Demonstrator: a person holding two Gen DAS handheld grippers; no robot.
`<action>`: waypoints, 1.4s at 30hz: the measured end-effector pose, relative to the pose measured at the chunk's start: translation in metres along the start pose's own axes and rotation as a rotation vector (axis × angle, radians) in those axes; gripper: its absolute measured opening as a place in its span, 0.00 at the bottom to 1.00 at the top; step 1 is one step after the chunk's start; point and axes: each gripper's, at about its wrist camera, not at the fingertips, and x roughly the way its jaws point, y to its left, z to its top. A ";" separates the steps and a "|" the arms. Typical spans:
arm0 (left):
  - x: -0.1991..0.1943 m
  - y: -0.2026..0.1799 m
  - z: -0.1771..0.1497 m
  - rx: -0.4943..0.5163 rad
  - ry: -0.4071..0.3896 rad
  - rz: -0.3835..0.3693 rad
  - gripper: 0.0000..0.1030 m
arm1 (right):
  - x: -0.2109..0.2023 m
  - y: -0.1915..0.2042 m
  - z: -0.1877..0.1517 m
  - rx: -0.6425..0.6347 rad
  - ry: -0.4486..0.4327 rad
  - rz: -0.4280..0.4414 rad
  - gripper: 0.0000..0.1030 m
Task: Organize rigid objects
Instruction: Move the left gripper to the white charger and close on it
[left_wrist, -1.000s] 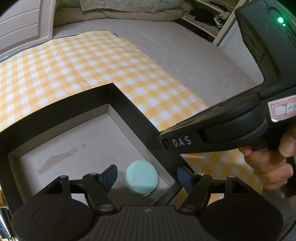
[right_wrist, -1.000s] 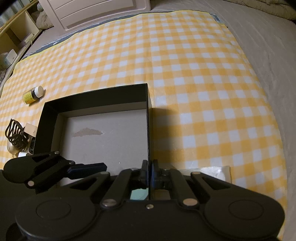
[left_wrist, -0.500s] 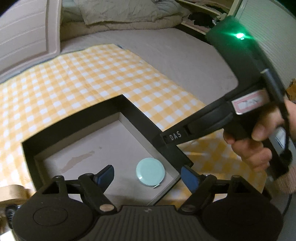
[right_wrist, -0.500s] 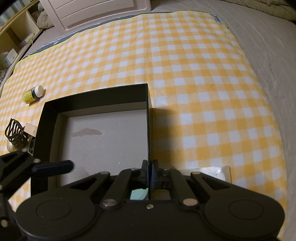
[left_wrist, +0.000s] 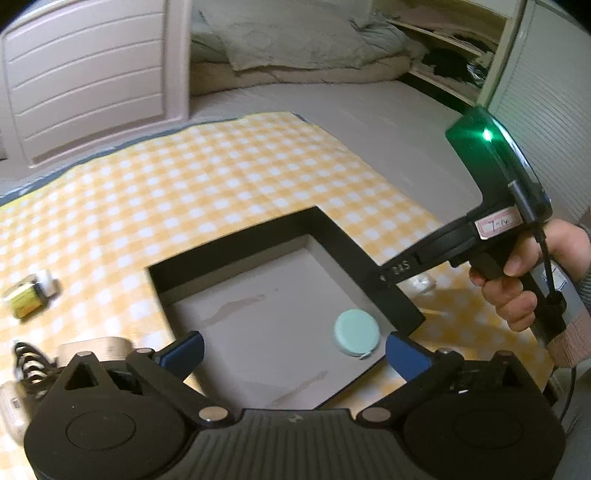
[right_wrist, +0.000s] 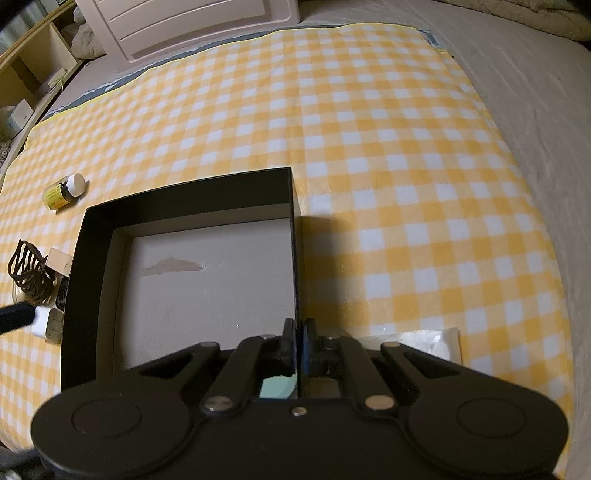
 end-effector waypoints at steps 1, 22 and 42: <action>-0.005 0.003 -0.001 -0.008 -0.007 0.011 1.00 | 0.000 0.000 0.000 0.000 0.000 0.000 0.04; -0.054 0.105 -0.015 -0.271 -0.069 0.245 1.00 | 0.000 0.000 0.002 -0.001 0.000 -0.001 0.04; 0.009 0.172 -0.064 -0.538 0.217 0.286 0.65 | 0.001 -0.001 0.003 -0.001 0.000 -0.001 0.04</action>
